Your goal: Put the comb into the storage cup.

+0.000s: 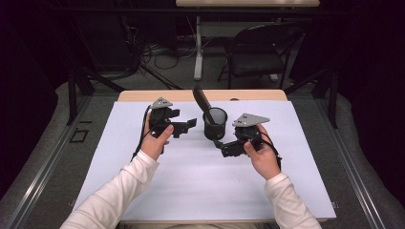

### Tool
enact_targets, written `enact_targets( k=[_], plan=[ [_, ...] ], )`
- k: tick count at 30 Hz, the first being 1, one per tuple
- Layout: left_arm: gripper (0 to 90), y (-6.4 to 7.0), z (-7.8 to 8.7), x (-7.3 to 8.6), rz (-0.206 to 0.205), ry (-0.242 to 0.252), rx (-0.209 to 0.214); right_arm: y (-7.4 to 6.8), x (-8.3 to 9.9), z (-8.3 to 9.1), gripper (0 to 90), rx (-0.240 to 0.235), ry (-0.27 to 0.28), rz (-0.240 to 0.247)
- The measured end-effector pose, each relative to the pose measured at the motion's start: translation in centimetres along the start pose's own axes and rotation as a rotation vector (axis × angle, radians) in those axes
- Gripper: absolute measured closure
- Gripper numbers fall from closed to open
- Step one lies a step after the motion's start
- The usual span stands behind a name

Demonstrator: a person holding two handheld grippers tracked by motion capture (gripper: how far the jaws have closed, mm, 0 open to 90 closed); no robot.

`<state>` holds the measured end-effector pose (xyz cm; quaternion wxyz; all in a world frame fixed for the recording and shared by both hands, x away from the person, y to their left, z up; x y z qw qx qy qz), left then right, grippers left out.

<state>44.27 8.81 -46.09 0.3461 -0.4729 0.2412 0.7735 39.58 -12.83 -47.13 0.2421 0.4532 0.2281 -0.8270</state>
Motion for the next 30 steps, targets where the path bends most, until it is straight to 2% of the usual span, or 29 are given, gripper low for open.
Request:
enact_targets(
  k=[7,10,16,30],
  plan=[
    [15.6,0.1,2.2,0.1,-0.011,0.029,0.021,-0.2,0.0,0.0,0.0,0.007,-0.009,0.015],
    [15.4,0.2,3.2,0.4,-0.029,0.034,0.024,-0.5,0.1,0.0,0.0,0.007,-0.014,0.026],
    [15.2,-0.2,5.0,1.3,-0.057,0.032,0.01,-0.9,0.3,0.0,0.0,0.011,-0.024,0.037],
    [5.9,-0.9,8.1,4.1,-0.069,0.026,0.013,-0.4,1.3,1.5,0.0,0.061,-0.027,0.028]
  ],
)
Point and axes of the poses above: each handheld gripper's, and its own axes: z roughly backward along the jaws, x roughly out of its underside, y roughly to its right, the point moved 5 cm from there along -z, roughly forward along the jaws, and after that the axes turned 12 degrees about -z, right-handed, at the moved point
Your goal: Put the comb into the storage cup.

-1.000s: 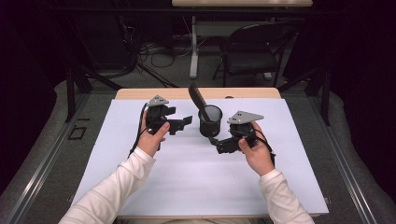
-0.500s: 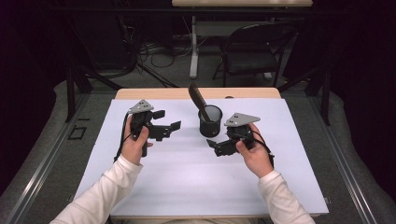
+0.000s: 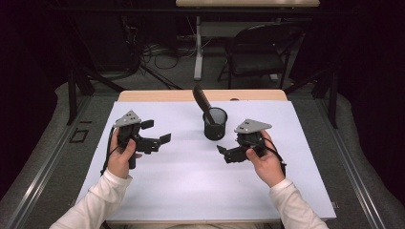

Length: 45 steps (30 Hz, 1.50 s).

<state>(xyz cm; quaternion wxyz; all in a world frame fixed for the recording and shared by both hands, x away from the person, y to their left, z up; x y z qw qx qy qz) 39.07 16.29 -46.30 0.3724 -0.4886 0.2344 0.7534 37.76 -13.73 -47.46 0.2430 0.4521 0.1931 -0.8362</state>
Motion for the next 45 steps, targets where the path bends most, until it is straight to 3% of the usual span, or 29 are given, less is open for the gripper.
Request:
enact_targets(
  k=[5,10,36,45],
  plan=[
    [0.3,-0.1,0.9,1.1,-0.006,-0.003,0.0,0.2,0.9,0.4,0.0,0.006,-0.002,-0.008],
    [0.4,0.0,1.8,2.1,-0.019,0.004,-0.011,0.4,1.8,0.6,0.0,0.017,0.004,-0.018],
    [0.4,-0.4,4.4,8.4,0.071,0.042,-0.027,3.0,6.4,2.4,0.0,0.079,0.035,-0.105],
    [0.4,-1.1,4.8,9.9,0.07,0.05,-0.062,4.1,7.6,2.4,0.0,0.099,0.044,-0.148]
  ],
)
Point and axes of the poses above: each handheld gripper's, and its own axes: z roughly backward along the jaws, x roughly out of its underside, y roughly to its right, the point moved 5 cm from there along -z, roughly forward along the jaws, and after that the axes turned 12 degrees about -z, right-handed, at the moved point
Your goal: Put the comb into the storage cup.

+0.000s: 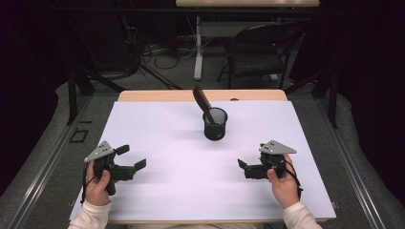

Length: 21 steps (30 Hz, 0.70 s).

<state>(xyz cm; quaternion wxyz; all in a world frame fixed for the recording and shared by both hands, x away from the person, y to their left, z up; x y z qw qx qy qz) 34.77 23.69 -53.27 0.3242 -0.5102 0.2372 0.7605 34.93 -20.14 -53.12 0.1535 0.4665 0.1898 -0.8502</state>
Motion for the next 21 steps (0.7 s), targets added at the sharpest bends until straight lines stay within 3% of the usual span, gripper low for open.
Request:
enact_targets(
  k=[21],
  plan=[
    [0.4,-0.6,-0.4,1.8,-0.025,-0.011,-0.024,2.4,1.7,-0.6,0.0,0.039,0.031,-0.086]
  ],
)
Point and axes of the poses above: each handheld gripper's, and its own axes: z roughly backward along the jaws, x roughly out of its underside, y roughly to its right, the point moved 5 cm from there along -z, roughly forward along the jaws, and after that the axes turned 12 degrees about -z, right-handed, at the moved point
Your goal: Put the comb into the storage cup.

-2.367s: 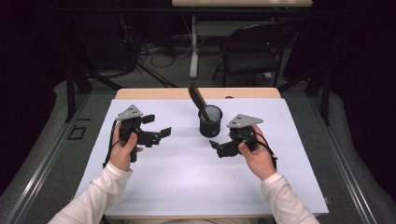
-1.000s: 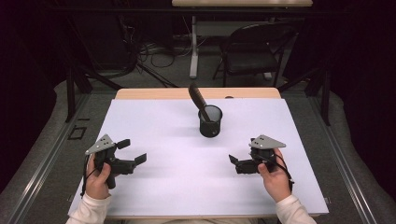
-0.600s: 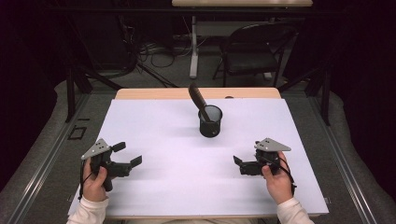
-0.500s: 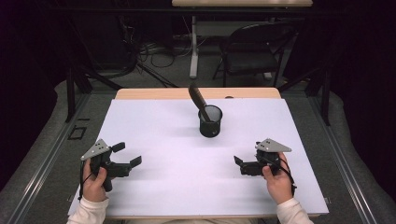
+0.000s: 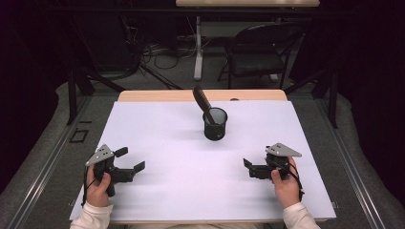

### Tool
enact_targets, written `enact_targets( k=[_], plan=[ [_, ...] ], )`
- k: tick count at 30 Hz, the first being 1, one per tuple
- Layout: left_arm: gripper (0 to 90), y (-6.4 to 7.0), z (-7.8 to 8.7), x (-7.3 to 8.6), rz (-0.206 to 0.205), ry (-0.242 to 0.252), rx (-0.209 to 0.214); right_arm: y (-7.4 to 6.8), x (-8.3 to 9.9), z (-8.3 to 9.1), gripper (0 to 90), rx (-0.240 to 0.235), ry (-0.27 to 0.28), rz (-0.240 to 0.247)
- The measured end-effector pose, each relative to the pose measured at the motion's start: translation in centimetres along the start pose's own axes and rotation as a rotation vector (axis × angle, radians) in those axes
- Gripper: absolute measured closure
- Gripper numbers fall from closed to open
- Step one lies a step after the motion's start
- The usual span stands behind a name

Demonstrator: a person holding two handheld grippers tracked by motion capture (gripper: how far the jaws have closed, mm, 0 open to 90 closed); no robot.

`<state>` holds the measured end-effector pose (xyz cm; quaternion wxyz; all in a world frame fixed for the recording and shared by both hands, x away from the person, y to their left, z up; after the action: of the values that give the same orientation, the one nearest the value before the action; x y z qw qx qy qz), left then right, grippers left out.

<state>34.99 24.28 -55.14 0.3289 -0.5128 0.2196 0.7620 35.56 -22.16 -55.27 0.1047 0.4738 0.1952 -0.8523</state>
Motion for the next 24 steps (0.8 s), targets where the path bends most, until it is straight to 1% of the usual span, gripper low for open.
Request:
enact_targets(
  k=[2,4,6,9,12,14,17,18,24],
  plan=[
    [0.4,0.04,-0.01,0.02,-0.001,0.002,-0.001,0.2,0.12,-0.02,0.0,-0.004,-0.001,-0.017],
    [0.4,0.03,-0.02,0.08,-0.011,-0.001,-0.003,0.48,0.22,-0.06,0.0,0.001,0.005,-0.018],
    [0.4,0.01,-0.04,0.11,-0.01,0.001,-0.002,0.73,0.34,-0.08,0.0,0.01,0.003,-0.022],
    [0.4,-0.13,-0.07,0.23,-0.01,0.001,-0.006,0.89,0.43,-0.12,0.0,0.004,0.001,-0.04],
    [0.5,-0.28,-0.1,0.39,0.0,-0.001,-0.011,0.85,0.58,-0.22,0.0,-0.006,-0.006,-0.049],
    [0.5,-0.31,-0.14,0.46,0.008,-0.002,-0.012,0.78,0.69,-0.32,0.0,-0.007,-0.01,-0.047],
    [0.5,-0.39,-0.15,0.5,0.004,-0.002,-0.013,0.71,0.81,-0.38,0.0,-0.01,-0.019,-0.046],
    [0.5,-0.38,-0.16,0.5,0.007,-0.002,-0.014,0.68,0.83,-0.46,0.0,-0.012,-0.012,-0.044],
    [0.5,-0.38,-0.18,0.55,0.005,-0.005,-0.018,0.55,0.96,-0.52,0.0,-0.013,-0.018,-0.044]
  ],
)
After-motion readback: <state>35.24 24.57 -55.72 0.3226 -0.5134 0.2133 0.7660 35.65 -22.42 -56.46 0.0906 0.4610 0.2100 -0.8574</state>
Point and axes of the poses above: each handheld gripper's, and its own axes: z roughly backward along the jaws, x roughly out of its underside, y roughly to its right, the point moved 5 cm from there along -z, roughly forward along the jaws, and after that the axes turned 12 degrees about -z, right-handed, at the moved point
